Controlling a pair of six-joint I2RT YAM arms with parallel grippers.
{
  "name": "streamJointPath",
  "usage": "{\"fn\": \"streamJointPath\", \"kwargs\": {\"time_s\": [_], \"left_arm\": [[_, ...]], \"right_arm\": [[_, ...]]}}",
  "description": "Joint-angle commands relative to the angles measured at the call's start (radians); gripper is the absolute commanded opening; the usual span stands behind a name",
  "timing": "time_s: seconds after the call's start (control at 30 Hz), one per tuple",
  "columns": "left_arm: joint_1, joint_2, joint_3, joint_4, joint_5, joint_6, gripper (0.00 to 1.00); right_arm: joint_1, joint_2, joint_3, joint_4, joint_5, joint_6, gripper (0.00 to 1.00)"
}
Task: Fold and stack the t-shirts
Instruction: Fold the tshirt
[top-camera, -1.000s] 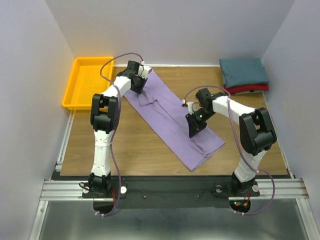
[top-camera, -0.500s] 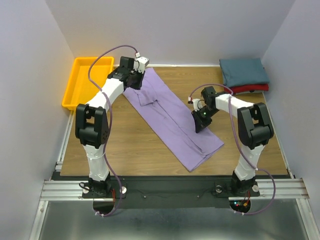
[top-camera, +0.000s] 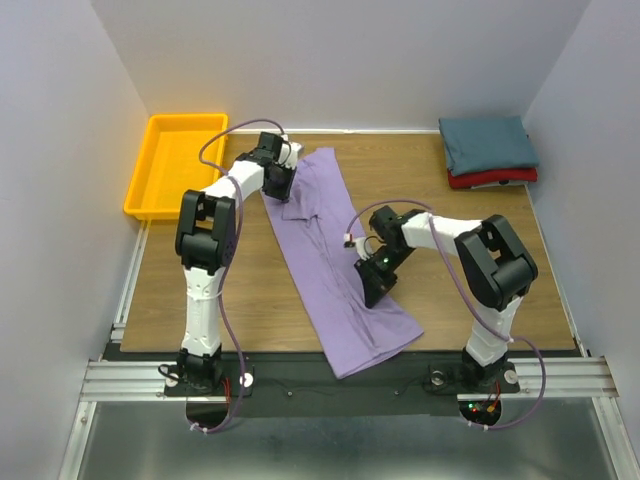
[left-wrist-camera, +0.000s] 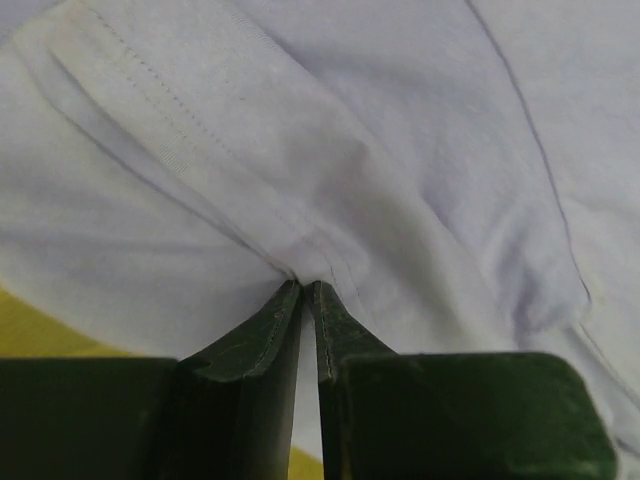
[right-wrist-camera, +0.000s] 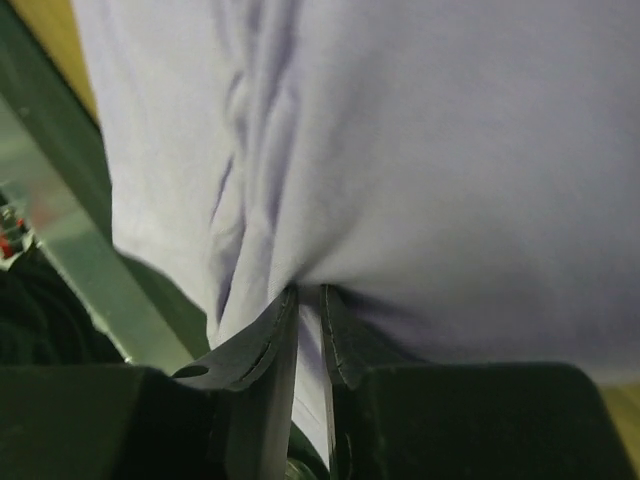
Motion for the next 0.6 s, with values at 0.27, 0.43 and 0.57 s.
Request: {"fn": "streamJointPath", "kwargs": {"time_s": [0.27,0.43,0.57], "left_arm": [[-0.036,0.395,0.633,-0.145,0.003,0.006,0.22],[-0.036,0.395,0.698,-0.008,-0.022,0.046,0.26],[-0.037,0.248,0.591,0.089,-0.01,0.057,0.29]], "right_arm": [[-0.037,0.005,0.146,-0.033,-0.083,0.051,0.41],[-0.078,0.045,0.269,-0.021,0.052,0.049,0.4],[-0.089,0.065,0.353,0.044,0.094,0.095,0.38]]}}
